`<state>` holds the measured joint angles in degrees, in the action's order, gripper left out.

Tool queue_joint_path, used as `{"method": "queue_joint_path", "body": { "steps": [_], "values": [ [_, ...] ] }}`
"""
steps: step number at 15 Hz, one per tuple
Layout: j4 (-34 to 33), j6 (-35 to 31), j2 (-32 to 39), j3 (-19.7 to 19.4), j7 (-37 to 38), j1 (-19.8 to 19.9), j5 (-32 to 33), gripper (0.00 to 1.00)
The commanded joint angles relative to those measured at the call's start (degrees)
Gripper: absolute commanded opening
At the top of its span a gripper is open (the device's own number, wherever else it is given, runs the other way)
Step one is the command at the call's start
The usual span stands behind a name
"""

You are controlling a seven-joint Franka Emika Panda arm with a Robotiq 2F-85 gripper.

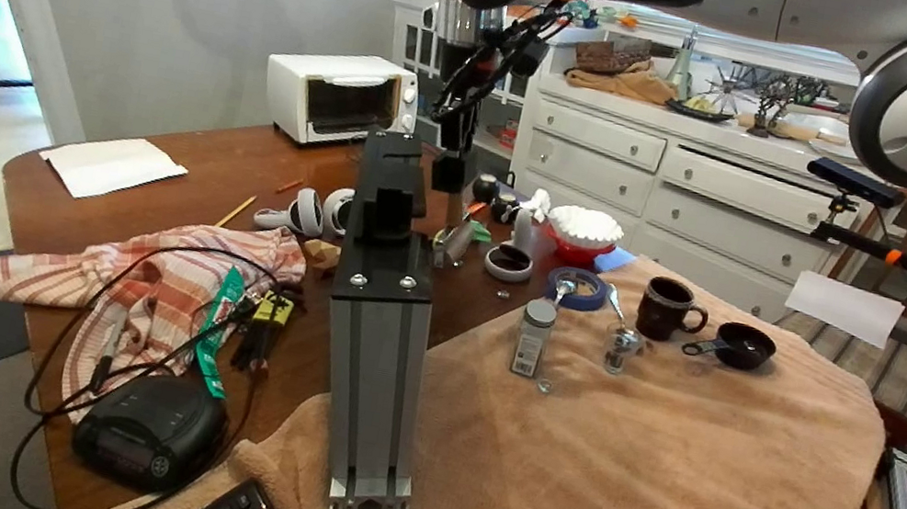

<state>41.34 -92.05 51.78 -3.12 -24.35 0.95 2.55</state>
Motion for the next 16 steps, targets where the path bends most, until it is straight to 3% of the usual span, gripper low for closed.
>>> {"method": "queue_joint_path", "body": {
  "steps": [1,7,12,16],
  "values": [
    [1.2,-1.4,0.0,2.6,-8.6,2.5,-2.2,0.34],
    [4.4,3.3,-1.1,2.2,-14.3,3.8,-1.5,0.34],
    [9.0,-1.3,-3.1,3.1,-17.9,4.5,-2.8,0.34],
    [13.7,-2.1,-5.8,2.6,-12.8,4.5,-4.9,0.34]
  ]
}}
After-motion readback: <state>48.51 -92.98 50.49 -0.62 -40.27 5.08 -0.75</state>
